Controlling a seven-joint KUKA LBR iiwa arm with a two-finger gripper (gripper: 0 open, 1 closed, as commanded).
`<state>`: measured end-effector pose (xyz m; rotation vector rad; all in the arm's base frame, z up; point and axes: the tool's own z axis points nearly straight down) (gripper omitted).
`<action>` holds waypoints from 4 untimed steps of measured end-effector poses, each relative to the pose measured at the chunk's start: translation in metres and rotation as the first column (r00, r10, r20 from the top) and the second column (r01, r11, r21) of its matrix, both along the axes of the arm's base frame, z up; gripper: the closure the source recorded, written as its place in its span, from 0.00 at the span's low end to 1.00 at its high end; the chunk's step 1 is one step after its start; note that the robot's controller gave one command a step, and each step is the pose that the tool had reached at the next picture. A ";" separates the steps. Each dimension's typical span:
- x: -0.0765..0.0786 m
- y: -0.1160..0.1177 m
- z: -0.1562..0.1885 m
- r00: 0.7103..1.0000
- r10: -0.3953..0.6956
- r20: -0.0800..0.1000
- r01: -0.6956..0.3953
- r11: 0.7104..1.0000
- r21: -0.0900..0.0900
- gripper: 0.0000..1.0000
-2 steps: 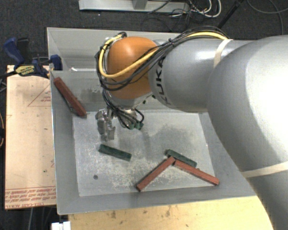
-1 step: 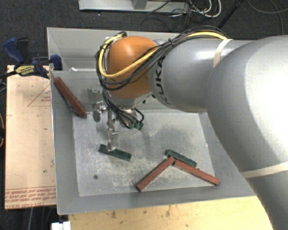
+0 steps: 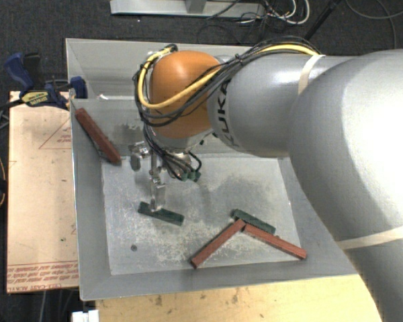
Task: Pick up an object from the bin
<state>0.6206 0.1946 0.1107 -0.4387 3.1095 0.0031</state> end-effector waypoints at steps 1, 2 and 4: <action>-0.030 -0.018 -0.017 0.993 0.120 0.009 -0.120 0.993 0.002 0.00; -0.059 -0.036 -0.030 0.970 0.243 0.001 -0.243 0.970 -0.001 1.00; -0.076 -0.015 0.117 0.962 0.274 0.003 -0.274 0.962 -0.001 1.00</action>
Offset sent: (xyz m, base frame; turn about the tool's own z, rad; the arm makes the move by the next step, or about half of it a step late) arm -0.0339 -0.0330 -0.0204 -0.2894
